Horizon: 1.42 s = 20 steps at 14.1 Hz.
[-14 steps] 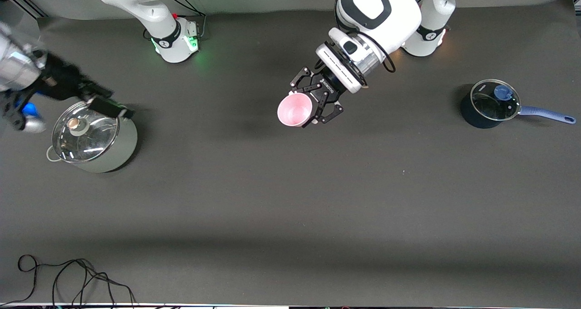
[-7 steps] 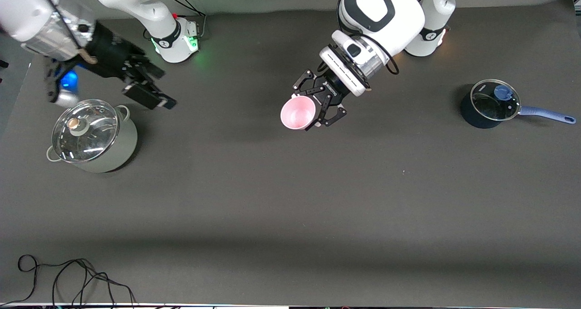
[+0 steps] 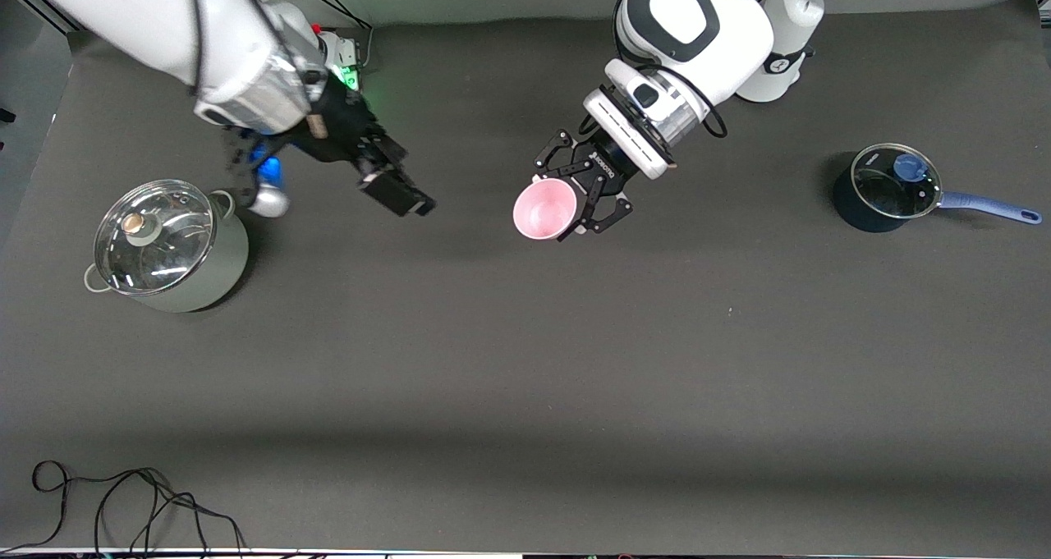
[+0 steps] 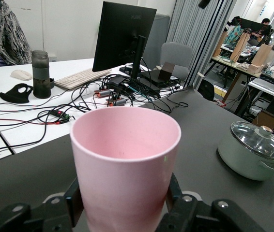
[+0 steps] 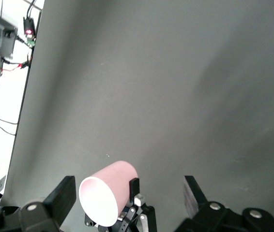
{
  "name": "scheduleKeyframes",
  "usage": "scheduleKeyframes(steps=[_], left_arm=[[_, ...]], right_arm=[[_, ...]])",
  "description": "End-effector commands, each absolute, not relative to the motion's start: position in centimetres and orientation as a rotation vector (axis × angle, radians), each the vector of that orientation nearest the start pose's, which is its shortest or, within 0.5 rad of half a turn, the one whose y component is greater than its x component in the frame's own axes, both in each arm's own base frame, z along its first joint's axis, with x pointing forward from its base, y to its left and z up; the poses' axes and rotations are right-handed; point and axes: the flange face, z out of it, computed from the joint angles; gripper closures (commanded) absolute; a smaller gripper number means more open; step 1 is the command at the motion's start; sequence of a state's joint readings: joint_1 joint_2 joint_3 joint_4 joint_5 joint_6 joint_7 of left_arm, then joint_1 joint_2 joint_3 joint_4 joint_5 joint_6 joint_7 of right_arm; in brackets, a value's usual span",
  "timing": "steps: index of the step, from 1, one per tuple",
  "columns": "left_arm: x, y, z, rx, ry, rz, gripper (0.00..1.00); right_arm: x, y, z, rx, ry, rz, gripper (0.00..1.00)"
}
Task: Transfer pink cup from left to right arm
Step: 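Reach the right gripper to the cup rim beside the left gripper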
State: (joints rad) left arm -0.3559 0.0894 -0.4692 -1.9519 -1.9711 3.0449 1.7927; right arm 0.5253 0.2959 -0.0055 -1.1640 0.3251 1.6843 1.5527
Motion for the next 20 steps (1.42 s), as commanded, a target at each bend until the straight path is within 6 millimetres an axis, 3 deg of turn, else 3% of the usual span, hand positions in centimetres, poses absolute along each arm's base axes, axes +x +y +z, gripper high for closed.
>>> scheduleKeyframes(steps=[1,11,15,17,20], left_arm=[[44.9,-37.2,46.7,2.076,-0.713,1.186,0.74],[45.0,-37.2,46.6,2.082,-0.709,1.185,0.74],[45.0,-37.2,46.6,2.082,-0.709,1.185,0.74],[45.0,-37.2,46.6,2.082,-0.709,1.185,0.74],[45.0,-37.2,46.5,2.083,-0.708,1.183,0.74]], right_arm=[[55.4,37.9,64.9,-2.404,1.360,0.179,0.01],[54.3,45.2,61.9,-2.394,1.315,0.142,0.05],[54.3,46.9,60.0,-2.409,1.302,0.145,0.05],[54.4,47.0,59.9,-2.404,1.301,0.141,0.13],[54.4,47.0,59.9,-2.406,1.297,0.138,0.49]])
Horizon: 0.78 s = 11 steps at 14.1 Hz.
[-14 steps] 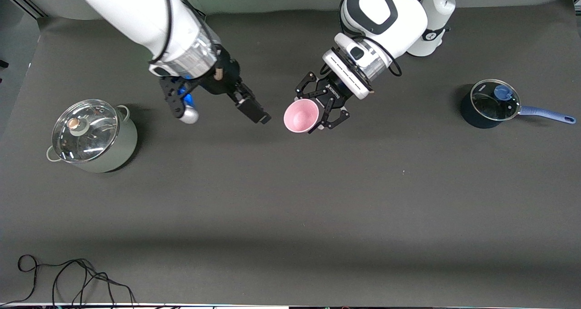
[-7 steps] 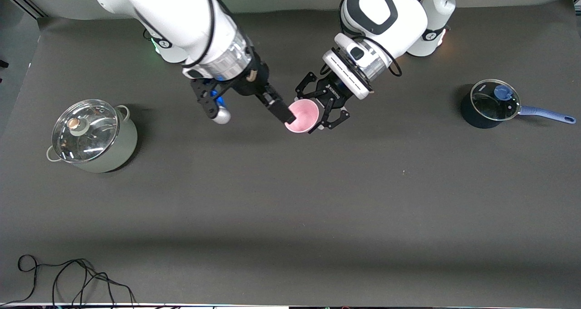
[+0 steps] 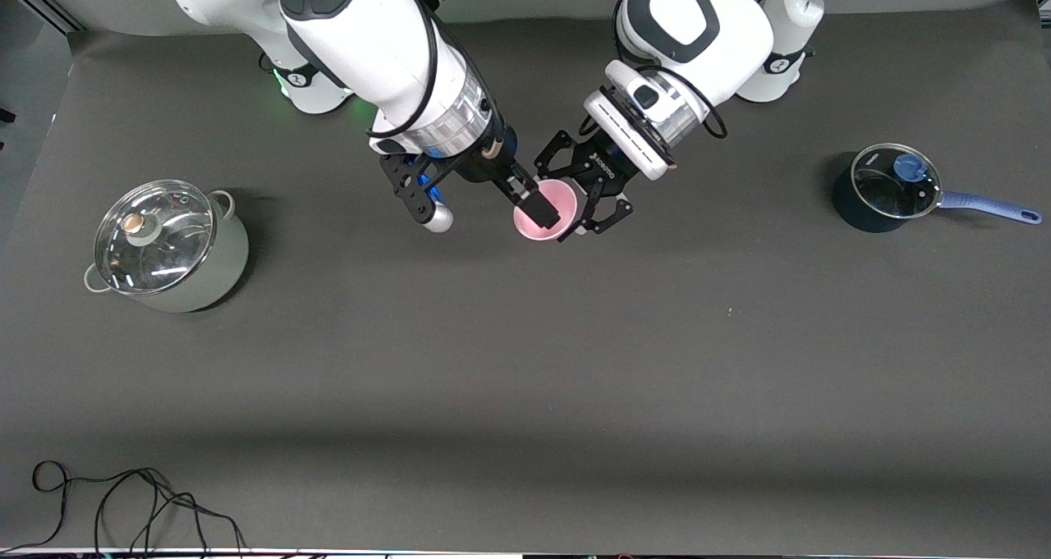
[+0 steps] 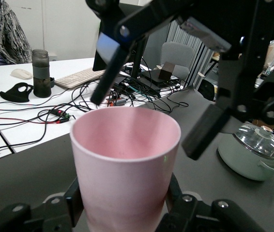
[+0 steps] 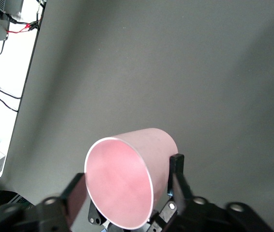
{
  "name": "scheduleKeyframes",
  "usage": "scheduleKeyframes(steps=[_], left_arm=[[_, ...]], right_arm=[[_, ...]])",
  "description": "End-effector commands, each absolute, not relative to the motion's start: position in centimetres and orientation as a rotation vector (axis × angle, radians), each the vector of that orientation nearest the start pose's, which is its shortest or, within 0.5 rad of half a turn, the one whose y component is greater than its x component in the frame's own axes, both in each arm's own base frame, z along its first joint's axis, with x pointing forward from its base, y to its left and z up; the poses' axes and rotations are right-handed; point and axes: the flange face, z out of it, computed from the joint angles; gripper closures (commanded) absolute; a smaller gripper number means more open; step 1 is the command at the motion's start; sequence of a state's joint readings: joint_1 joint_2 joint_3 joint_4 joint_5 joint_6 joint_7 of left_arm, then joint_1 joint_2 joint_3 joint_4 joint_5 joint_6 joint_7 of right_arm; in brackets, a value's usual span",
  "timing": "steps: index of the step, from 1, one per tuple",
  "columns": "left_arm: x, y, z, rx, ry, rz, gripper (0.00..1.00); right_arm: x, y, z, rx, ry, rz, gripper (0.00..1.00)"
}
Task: Transfer pink cup from left to right arm
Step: 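Reach the right gripper to the cup rim beside the left gripper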
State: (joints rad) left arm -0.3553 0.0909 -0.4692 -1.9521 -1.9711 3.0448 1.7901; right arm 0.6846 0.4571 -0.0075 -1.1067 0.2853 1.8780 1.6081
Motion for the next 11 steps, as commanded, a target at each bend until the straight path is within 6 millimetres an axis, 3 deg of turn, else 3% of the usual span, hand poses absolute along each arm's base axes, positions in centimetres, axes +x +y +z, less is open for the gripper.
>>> scheduleKeyframes(steps=[1,6,7,8,9,11], left_arm=[[45.0,-37.2,46.5,2.084,-0.708,1.184,0.74],[45.0,-37.2,46.5,2.084,-0.706,1.183,0.74],[45.0,-37.2,46.5,2.084,-0.706,1.183,0.74],[45.0,-37.2,46.5,2.084,-0.706,1.183,0.74],[45.0,-37.2,46.5,2.084,-0.706,1.183,0.74],[45.0,-37.2,46.5,2.086,-0.706,1.182,0.74]], right_arm=[[54.4,47.0,59.8,-2.414,1.297,0.125,0.56],[54.4,47.0,59.2,-2.438,1.302,0.120,0.60],[54.3,47.1,59.1,-2.441,1.301,0.117,0.67],[54.4,47.1,58.8,-2.445,1.303,0.115,0.80],[54.4,47.1,58.8,-2.447,1.301,0.112,1.00],[54.0,47.5,58.8,-2.470,1.283,0.079,1.00]])
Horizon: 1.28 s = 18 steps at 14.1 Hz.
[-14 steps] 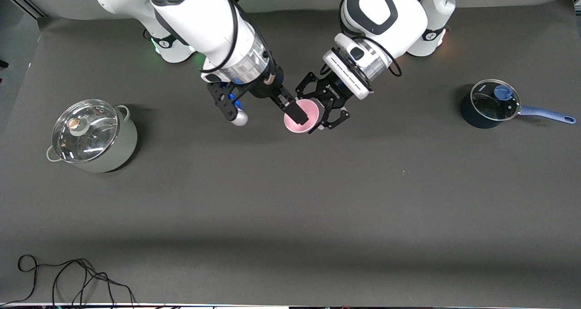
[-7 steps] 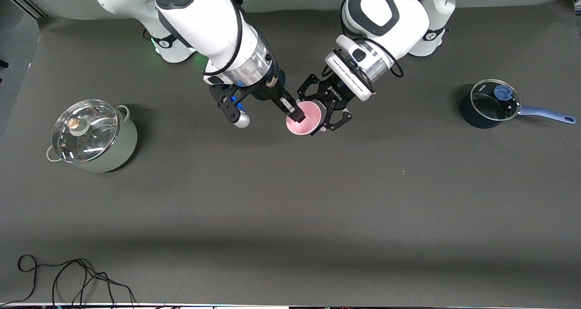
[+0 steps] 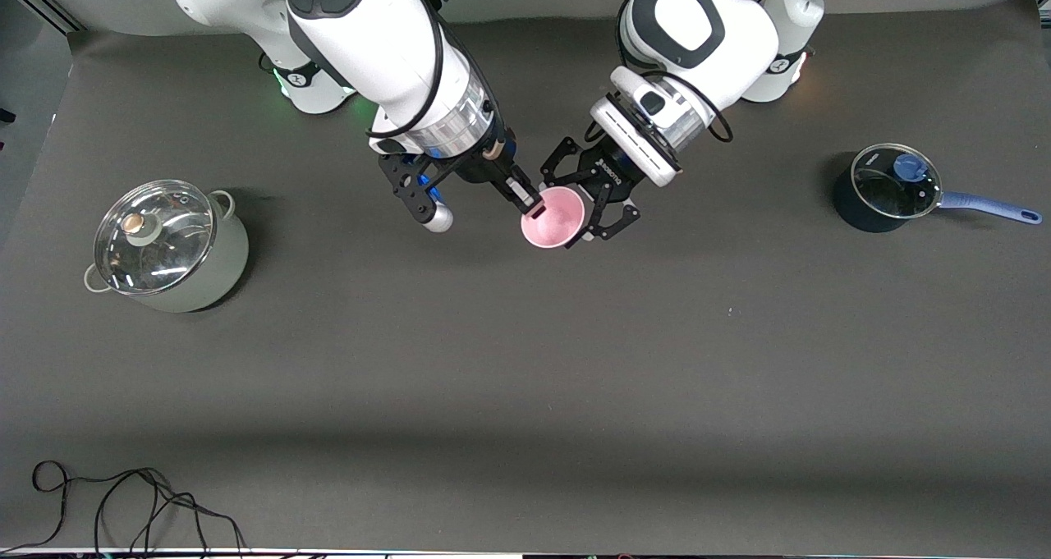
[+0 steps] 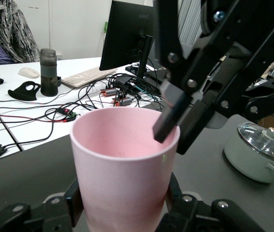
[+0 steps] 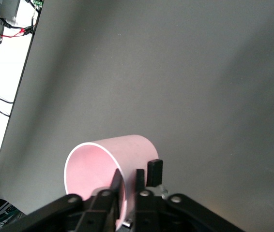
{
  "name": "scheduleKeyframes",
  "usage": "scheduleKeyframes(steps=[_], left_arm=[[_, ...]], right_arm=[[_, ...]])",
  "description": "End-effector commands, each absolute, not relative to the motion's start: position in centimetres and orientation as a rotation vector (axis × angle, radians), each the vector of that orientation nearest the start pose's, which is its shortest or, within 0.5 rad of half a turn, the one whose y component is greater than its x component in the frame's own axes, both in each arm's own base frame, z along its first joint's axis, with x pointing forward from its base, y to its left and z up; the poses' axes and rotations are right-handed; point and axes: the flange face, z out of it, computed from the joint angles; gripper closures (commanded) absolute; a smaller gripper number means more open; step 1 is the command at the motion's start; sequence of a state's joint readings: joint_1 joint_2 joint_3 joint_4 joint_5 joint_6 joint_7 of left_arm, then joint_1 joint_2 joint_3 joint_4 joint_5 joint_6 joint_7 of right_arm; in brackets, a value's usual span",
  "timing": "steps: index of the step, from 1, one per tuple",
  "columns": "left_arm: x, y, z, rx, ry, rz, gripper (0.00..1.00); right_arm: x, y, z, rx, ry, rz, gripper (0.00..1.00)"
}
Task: Transfer pink cup from left to right arm
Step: 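Grip the cup rim with the right gripper while the left gripper opens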
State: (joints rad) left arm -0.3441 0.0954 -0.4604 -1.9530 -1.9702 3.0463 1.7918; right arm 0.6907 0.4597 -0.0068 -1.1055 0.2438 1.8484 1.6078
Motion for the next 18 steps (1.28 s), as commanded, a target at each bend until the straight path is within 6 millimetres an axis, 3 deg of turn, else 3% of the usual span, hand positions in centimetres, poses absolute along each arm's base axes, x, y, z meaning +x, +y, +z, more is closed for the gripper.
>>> scheduleKeyframes(steps=[1,6,8,10,11,12,18], left_arm=[[45.01,-37.19,46.52,2.084,-0.706,1.183,0.74],[45.01,-37.19,46.52,2.084,-0.706,1.183,0.69],[45.01,-37.17,46.52,2.086,-0.705,1.184,0.37],[45.01,-37.17,46.52,2.086,-0.705,1.184,0.26],[45.08,-37.06,46.52,2.090,-0.703,1.186,0.10],[45.08,-37.06,46.52,2.090,-0.703,1.186,0.03],[45.20,-36.97,46.44,2.091,-0.685,1.177,0.01]], right_arm=[[53.96,47.65,58.68,-2.477,1.278,0.070,1.00],[54.03,47.62,58.58,-2.476,1.279,0.076,1.00],[54.03,47.62,58.65,-2.476,1.276,0.075,1.00],[54.01,47.58,58.76,-2.476,1.275,0.072,1.00],[54.02,47.59,58.78,-2.474,1.275,0.071,1.00],[54.02,47.59,58.78,-2.474,1.275,0.071,1.00],[54.08,47.60,58.68,-2.477,1.273,0.067,1.00]])
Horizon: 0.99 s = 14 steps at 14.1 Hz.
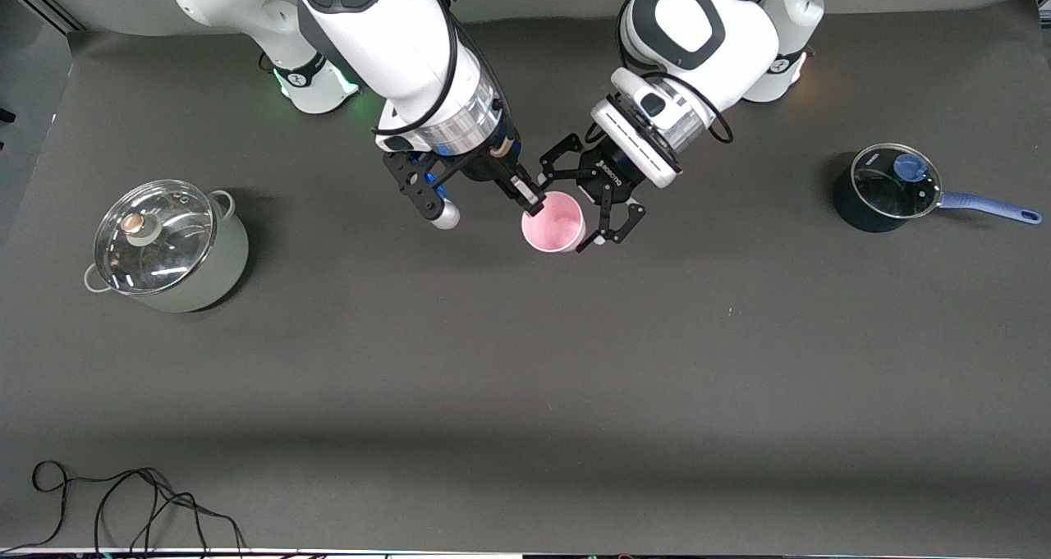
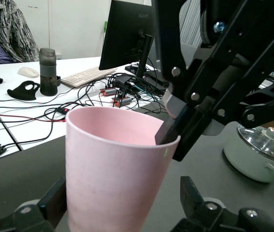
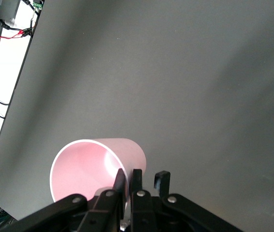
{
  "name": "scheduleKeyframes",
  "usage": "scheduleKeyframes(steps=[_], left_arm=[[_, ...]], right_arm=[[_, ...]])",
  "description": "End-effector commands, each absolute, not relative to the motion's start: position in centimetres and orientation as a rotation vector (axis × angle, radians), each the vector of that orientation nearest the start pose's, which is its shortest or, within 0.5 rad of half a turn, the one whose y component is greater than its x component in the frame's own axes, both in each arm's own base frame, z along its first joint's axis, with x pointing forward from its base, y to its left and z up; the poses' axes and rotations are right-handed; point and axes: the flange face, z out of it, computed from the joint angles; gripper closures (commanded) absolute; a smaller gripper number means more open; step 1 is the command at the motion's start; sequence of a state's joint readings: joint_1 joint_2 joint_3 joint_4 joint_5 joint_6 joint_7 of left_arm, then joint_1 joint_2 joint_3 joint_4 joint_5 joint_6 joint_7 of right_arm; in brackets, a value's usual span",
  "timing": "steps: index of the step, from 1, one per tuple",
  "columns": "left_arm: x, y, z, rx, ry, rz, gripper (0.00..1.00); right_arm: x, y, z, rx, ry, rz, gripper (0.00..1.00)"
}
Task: Transfer pink cup from left to right arm
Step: 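Grip the cup rim with the right gripper while the left gripper opens, then carry the cup with the right gripper while the left gripper withdraws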
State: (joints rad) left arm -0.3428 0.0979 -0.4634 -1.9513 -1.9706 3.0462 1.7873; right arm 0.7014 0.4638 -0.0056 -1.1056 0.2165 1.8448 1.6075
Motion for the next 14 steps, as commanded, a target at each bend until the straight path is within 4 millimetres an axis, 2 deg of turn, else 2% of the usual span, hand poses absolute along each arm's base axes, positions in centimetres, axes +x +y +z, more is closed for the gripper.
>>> scheduleKeyframes(steps=[1,6,8,9,12,14], left_arm=[[45.3,-36.8,46.4,2.093,-0.679,1.177,0.01],[47.4,-33.8,46.7,2.098,-0.616,1.196,0.01],[47.2,-33.4,46.6,2.100,-0.622,1.197,0.01],[47.1,-33.3,46.6,2.100,-0.624,1.197,0.01],[46.8,-32.2,46.5,2.096,-0.646,1.202,0.01],[45.8,-31.7,46.2,2.098,-0.715,1.205,0.01]], right_arm=[[54.1,47.6,58.7,-2.478,1.271,0.066,1.00],[54.6,46.9,58.6,-2.520,1.190,0.044,1.00],[54.8,46.7,58.3,-2.580,1.069,0.018,1.00],[55.1,46.4,57.4,-2.600,1.058,0.022,1.00],[56.6,44.5,56.5,-2.652,0.967,0.002,1.00],[57.7,43.1,56.0,-2.672,0.940,-0.007,1.00]])
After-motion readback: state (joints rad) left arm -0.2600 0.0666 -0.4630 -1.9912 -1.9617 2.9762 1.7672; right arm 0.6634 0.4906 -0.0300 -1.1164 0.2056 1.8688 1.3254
